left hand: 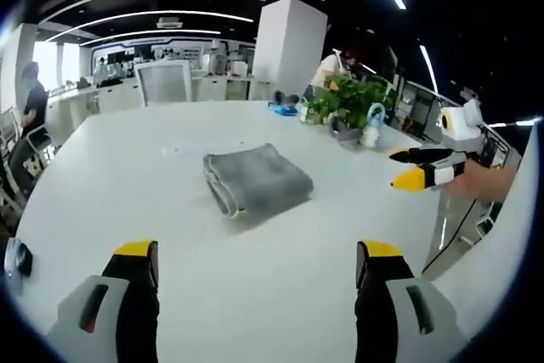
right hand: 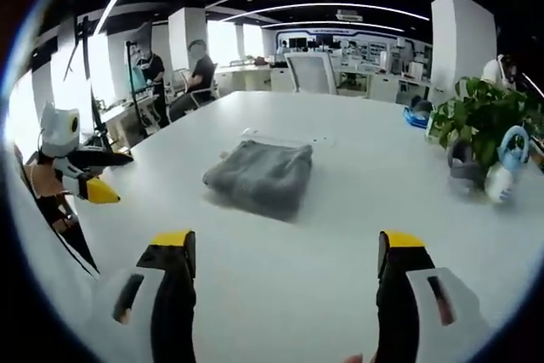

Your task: Fold the towel on the table until its edges align and the towel forms a compact rectangular stack.

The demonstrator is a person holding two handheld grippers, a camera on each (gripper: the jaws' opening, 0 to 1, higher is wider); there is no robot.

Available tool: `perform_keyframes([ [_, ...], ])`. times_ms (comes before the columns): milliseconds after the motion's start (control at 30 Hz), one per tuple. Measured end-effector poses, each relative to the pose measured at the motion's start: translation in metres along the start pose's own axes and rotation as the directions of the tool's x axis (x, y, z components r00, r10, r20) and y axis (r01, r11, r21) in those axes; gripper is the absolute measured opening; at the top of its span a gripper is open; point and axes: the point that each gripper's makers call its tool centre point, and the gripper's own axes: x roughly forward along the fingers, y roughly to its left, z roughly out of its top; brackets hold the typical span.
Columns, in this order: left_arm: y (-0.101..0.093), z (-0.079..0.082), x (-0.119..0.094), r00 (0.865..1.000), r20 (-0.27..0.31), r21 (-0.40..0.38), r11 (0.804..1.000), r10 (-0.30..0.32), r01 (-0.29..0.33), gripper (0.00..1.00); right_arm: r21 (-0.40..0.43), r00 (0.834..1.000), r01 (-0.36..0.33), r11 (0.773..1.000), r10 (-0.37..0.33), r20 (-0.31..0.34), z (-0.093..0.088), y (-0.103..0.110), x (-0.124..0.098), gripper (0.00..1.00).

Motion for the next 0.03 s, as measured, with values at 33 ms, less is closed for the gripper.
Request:
perform_keyframes([
  [33, -0.0003, 0.0016, -0.0004, 1.0, 0.004, 0.003, 1.0, -0.001, 0.001, 1.0, 0.009, 1.0, -0.001, 1.0, 0.001, 0.002, 0.0006, 0.0003, -0.0006, 0.89],
])
